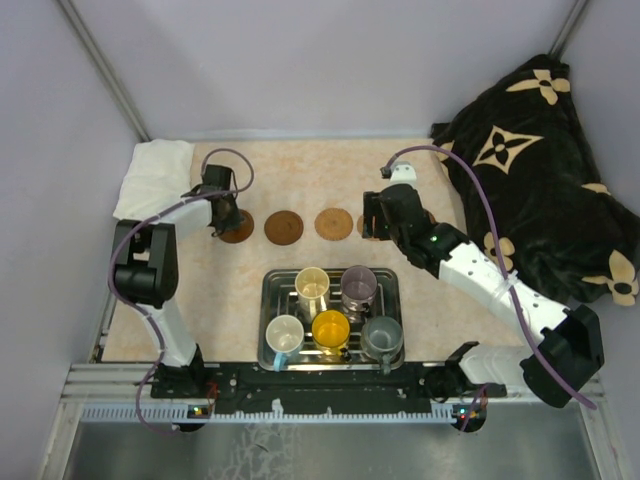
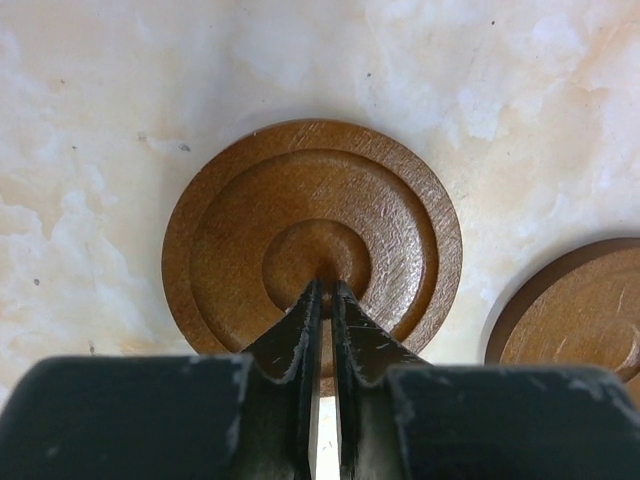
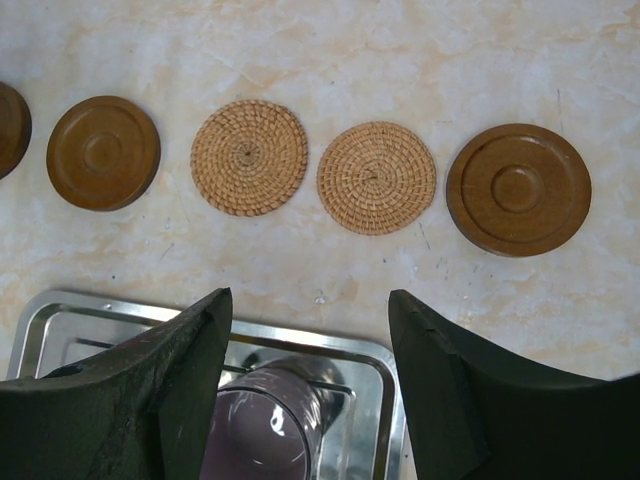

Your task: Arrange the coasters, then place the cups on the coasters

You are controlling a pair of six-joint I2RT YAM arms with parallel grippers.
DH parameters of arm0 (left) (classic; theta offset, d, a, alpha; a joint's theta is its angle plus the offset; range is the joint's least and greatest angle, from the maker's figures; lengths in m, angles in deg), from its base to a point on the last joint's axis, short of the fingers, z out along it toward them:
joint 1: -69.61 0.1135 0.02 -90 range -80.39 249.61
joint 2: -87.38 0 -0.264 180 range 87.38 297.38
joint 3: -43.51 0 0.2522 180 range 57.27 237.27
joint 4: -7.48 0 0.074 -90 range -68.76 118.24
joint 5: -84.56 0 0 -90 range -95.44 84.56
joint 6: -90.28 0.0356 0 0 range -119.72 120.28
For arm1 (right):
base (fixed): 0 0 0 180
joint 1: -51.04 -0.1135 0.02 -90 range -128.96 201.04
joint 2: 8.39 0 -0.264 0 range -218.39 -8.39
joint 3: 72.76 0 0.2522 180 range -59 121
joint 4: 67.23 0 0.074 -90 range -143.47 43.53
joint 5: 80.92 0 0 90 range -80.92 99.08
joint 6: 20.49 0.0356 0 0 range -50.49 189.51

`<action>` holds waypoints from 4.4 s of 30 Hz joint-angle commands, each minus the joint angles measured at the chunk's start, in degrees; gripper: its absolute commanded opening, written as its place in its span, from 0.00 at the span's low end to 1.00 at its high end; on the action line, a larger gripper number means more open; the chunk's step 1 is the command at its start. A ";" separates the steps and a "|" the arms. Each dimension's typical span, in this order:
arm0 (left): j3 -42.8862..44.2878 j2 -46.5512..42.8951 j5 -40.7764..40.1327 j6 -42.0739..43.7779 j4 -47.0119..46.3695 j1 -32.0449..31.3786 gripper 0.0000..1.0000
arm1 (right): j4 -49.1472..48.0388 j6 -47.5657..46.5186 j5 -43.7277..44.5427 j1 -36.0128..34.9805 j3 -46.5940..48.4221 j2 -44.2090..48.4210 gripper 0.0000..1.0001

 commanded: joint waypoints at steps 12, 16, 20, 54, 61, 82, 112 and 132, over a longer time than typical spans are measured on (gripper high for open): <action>-7.04 -1.97 5.14 -1.93 1.19 -1.69 0.12 | -1.69 1.55 -0.36 0.36 0.74 1.41 0.64; -8.53 -2.74 5.53 -2.91 0.44 -2.61 0.12 | -1.48 1.72 -0.47 0.38 0.71 1.72 0.64; -9.88 -3.44 5.90 -3.48 -0.09 -3.06 0.11 | -1.33 1.91 -0.43 0.38 0.67 2.05 0.64; 6.22 -7.40 -1.79 1.94 6.23 -1.88 0.19 | 1.90 0.34 3.73 0.43 1.97 2.96 0.65; 0.14 -17.75 -0.52 2.96 4.90 -1.88 0.21 | 1.80 -1.20 6.40 3.34 2.70 7.37 0.98; -8.85 -42.29 -7.18 2.47 17.28 -0.87 1.00 | 8.58 1.94 2.46 30.23 -1.19 16.34 0.99; -13.93 -59.91 -12.36 -1.07 27.14 -0.21 1.00 | 17.24 1.63 -0.31 30.28 -1.61 23.17 0.99; -18.60 -68.31 -6.95 0.56 22.05 -0.21 1.00 | 29.37 20.58 5.39 0.49 -6.42 26.13 0.99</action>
